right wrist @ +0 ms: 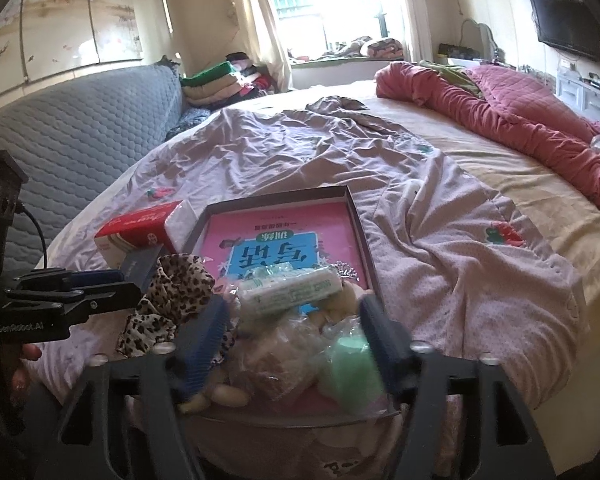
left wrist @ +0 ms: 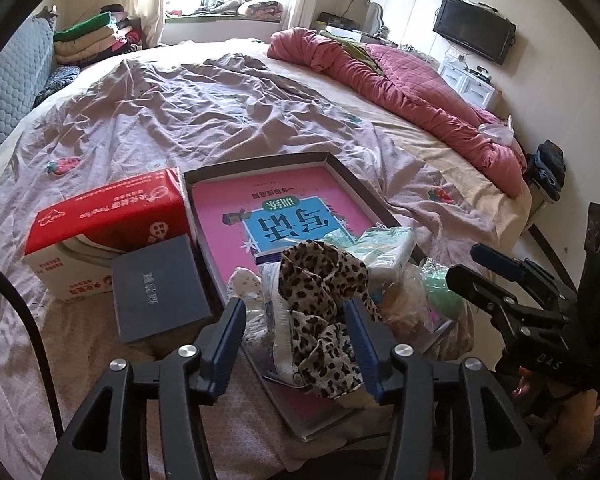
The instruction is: Organize soft objects
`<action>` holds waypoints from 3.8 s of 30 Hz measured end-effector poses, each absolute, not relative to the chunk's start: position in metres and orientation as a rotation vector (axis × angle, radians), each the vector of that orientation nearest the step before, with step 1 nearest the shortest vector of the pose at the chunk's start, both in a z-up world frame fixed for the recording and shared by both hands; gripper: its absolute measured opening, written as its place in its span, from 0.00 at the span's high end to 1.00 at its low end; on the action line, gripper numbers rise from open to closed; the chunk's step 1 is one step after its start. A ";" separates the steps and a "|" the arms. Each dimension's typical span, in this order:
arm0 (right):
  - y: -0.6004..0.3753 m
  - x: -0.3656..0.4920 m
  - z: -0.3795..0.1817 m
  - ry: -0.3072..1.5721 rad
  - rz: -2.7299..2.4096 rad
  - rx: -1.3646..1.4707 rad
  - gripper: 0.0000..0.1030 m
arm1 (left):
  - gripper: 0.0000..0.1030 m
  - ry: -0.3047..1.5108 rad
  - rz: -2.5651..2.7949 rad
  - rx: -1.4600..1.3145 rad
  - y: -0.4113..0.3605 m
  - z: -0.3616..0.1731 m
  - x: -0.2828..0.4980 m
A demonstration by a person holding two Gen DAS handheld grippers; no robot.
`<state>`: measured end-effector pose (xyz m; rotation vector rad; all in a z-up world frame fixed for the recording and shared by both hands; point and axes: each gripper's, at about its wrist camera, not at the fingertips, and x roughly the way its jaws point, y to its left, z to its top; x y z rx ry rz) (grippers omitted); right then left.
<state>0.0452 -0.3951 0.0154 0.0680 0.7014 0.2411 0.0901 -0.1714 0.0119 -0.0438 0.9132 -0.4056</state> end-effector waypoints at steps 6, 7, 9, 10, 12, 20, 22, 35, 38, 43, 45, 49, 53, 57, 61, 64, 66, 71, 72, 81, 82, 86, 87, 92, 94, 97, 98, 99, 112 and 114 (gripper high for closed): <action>-0.383 0.041 0.027 0.689 0.250 0.050 0.27 | 0.43 0.881 -0.379 -0.056 -0.160 0.023 0.083; -0.380 0.040 0.029 0.686 0.250 0.044 0.27 | 0.41 0.876 -0.377 -0.059 -0.159 0.025 0.082; -0.375 0.038 0.033 0.678 0.250 0.032 0.27 | 0.39 0.866 -0.372 -0.067 -0.154 0.030 0.079; -0.372 0.037 0.036 0.674 0.249 0.025 0.27 | 0.39 0.861 -0.368 -0.070 -0.151 0.032 0.078; -0.368 0.035 0.040 0.668 0.248 0.017 0.27 | 0.39 0.852 -0.360 -0.077 -0.146 0.036 0.076; -0.354 0.028 0.054 0.655 0.241 -0.005 0.26 | 0.30 0.839 -0.310 -0.095 -0.128 0.045 0.071; -0.351 0.026 0.055 0.651 0.240 -0.006 0.26 | 0.29 0.840 -0.298 -0.101 -0.123 0.046 0.068; -0.329 0.013 0.068 0.644 0.241 -0.020 0.23 | 0.19 0.865 -0.175 -0.100 -0.098 0.046 0.056; -0.321 0.008 0.068 0.646 0.253 -0.028 0.23 | 0.19 0.883 -0.186 -0.077 -0.101 0.045 0.046; -0.311 -0.005 0.069 0.648 0.272 -0.019 0.23 | 0.19 0.894 -0.169 -0.047 -0.107 0.043 0.023; -0.308 -0.013 0.068 0.649 0.278 -0.019 0.23 | 0.19 0.906 -0.148 -0.062 -0.107 0.041 0.014; -0.298 -0.031 0.065 0.639 0.265 -0.034 0.23 | 0.19 0.925 -0.117 -0.093 -0.104 0.035 0.000; -0.293 -0.043 0.063 0.631 0.265 -0.049 0.22 | 0.19 0.921 -0.059 -0.084 -0.099 0.032 -0.013; -0.296 -0.060 0.067 0.582 0.240 -0.021 0.22 | 0.19 0.917 -0.037 -0.089 -0.096 0.031 -0.020; -0.302 -0.070 0.072 0.567 0.238 0.004 0.22 | 0.19 0.903 -0.024 -0.080 -0.098 0.032 -0.029; -0.306 -0.075 0.069 0.589 0.243 0.015 0.22 | 0.19 0.907 -0.022 -0.077 -0.101 0.033 -0.035; -0.306 -0.077 0.068 0.603 0.240 0.012 0.22 | 0.19 0.909 -0.021 -0.071 -0.103 0.033 -0.039; -0.305 -0.081 0.064 0.615 0.254 0.022 0.22 | 0.19 0.932 -0.025 -0.038 -0.110 0.029 -0.047; -0.304 -0.080 0.064 0.618 0.258 0.019 0.22 | 0.19 0.936 -0.023 -0.035 -0.111 0.028 -0.048; -0.300 -0.081 0.055 0.655 0.273 0.015 0.22 | 0.19 0.952 -0.020 -0.029 -0.112 0.025 -0.047; -0.300 -0.081 0.055 0.656 0.272 0.017 0.22 | 0.19 0.953 -0.019 -0.028 -0.113 0.025 -0.047; -0.300 -0.081 0.055 0.657 0.277 0.014 0.22 | 0.19 0.956 -0.016 -0.029 -0.112 0.024 -0.047; -0.299 -0.081 0.055 0.659 0.278 0.013 0.22 | 0.19 0.958 -0.015 -0.031 -0.112 0.023 -0.047; -0.298 -0.081 0.056 0.659 0.284 0.011 0.22 | 0.19 0.959 -0.013 -0.033 -0.112 0.023 -0.046; -0.298 -0.082 0.057 0.656 0.284 0.011 0.22 | 0.19 0.960 -0.013 -0.034 -0.112 0.023 -0.047; -0.298 -0.082 0.057 0.659 0.287 0.014 0.22 | 0.19 0.959 -0.018 -0.030 -0.113 0.023 -0.047; -0.298 -0.082 0.057 0.660 0.287 0.015 0.22 | 0.19 0.959 -0.018 -0.030 -0.112 0.023 -0.047; -0.298 -0.081 0.056 0.661 0.287 0.017 0.22 | 0.19 0.960 -0.019 -0.030 -0.113 0.022 -0.047; -0.300 -0.080 0.055 0.657 0.286 0.022 0.22 | 0.19 0.988 -0.009 -0.044 -0.110 0.014 -0.045; -0.301 -0.080 0.054 0.660 0.283 0.023 0.22 | 0.19 0.994 -0.006 -0.049 -0.109 0.012 -0.044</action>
